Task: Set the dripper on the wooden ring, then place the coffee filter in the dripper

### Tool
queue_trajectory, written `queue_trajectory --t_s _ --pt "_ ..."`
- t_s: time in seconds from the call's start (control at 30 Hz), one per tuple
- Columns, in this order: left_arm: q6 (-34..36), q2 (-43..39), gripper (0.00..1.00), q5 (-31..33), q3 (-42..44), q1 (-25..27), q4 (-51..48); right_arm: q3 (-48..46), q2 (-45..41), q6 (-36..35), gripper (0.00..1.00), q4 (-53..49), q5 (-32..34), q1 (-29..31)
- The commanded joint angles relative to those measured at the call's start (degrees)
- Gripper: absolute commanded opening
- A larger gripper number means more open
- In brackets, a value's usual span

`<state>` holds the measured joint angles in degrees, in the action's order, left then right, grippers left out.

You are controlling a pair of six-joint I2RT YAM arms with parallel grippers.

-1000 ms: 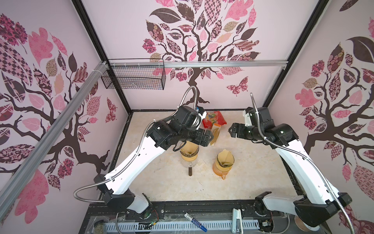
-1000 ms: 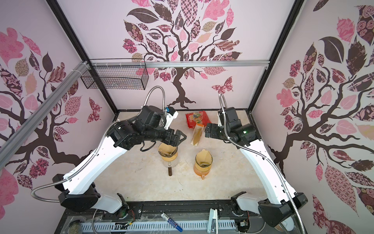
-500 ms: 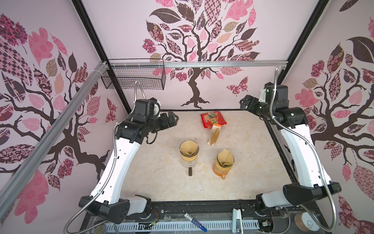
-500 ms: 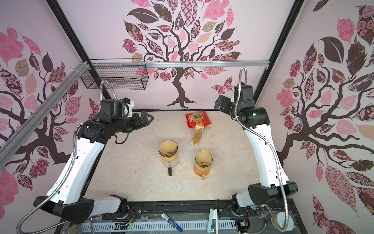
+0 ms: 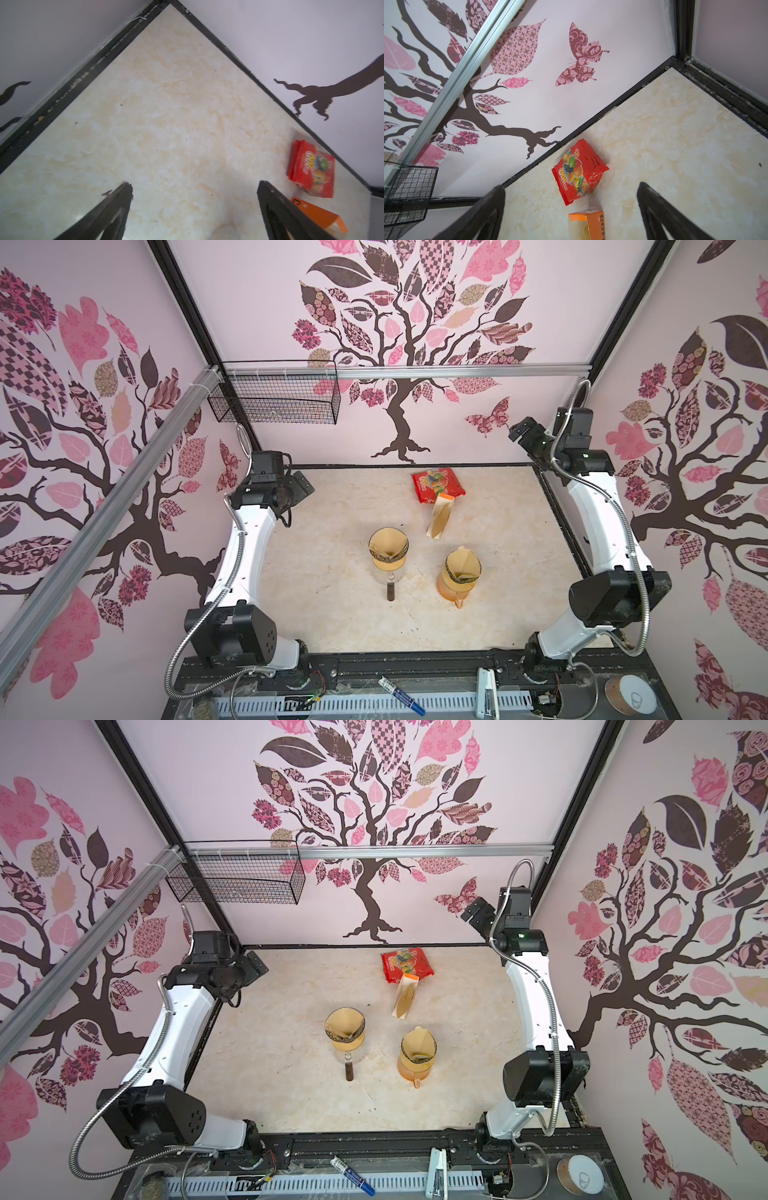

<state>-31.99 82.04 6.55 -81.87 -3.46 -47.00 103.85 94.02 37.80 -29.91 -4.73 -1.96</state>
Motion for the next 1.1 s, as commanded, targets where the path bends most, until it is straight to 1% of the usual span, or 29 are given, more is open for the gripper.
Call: queue_trajectory --t_s 0.0,0.07,0.17,0.3,0.43,0.5,0.53,0.6,0.63,0.67,0.7,0.73,0.77,0.8,0.83,0.87,0.9,1.0,1.07 --pt "7.28 -2.34 0.97 11.43 10.21 0.2 14.33 -5.27 -1.46 3.44 1.0 9.96 -1.08 0.77" --pt "13.43 -2.55 0.97 13.61 16.16 0.13 21.44 -8.99 -2.63 3.69 1.0 13.69 -0.64 0.79" --pt "17.31 -0.35 0.97 13.53 20.34 0.11 26.78 -12.08 -3.39 2.61 1.0 15.72 0.55 0.81" --pt "19.31 2.16 0.97 10.51 25.23 0.06 34.85 -15.53 -3.4 2.47 1.0 17.6 0.01 0.79" --pt "20.83 3.71 0.97 11.24 30.15 -0.03 43.66 -19.16 -3.92 2.08 1.0 19.3 -0.1 0.81" --pt "21.06 4.05 0.97 10.4 32.44 -0.04 48.03 -20.93 -4.18 1.9 1.0 20.22 -0.17 0.8" --pt "21.67 4.5 0.97 9.64 33.69 -0.04 50.47 -21.74 -4.3 2.3 1.0 20.99 -0.51 0.75" --pt "21.18 5.58 0.97 10.66 36.15 0.03 55.07 -23.51 -4.69 3.43 1.0 22.67 -1.17 0.8" --pt "22.64 5.99 0.97 10.01 37.75 0.08 59.27 -24.16 -4.81 3.85 1.0 23.45 -1.32 0.77" --pt "23.43 6.72 0.97 9.36 38.61 0.04 60.6 -24.41 -4.85 3.99 1.0 23.71 -1.42 0.75" --pt "23.11 7.4 0.97 10.31 39.58 0.04 61.41 -24.27 -4.81 3.72 1.0 23.56 -1.36 0.81" --pt "22.77 7.6 0.97 10.93 42.63 0.12 65.56 -24.23 -4.76 3.37 1.0 23.48 -1.4 0.73" --pt "23.43 7.4 0.97 9.92 46.72 0.15 73.67 -24.22 -4.76 3.07 1.0 23.49 -1.49 0.8" --pt "24.59 6.6 0.97 8.82 49.45 0.46 78.18 -24.28 -4.96 2.54 1.0 23.42 -1.46 0.81" --pt "25.94 5.4 0.97 8.49 50.26 1.84 77.7 -24.56 -5.18 1.8 1.0 23.33 -1.11 0.73" --pt "27.26 6.31 0.97 10.63 52.14 3.58 82.74 -25.17 -5.54 1.02 1.0 23.45 -0.58 0.78" --pt "29.21 7.12 0.97 11.18 53.46 4.54 87.19 -25.95 -5.89 0.02 1.0 23.73 -0.18 0.8" --pt "29.58 6.84 0.97 10.38 53.84 4.74 87.56 -28.84 -7.18 -4.66 1.0 25.14 1.48 0.75" --pt "29.57 6.86 0.97 10.3 53.83 4.77 87.42 -32.93 -8.7 -8.03 1.0 28.32 2.75 0.81"
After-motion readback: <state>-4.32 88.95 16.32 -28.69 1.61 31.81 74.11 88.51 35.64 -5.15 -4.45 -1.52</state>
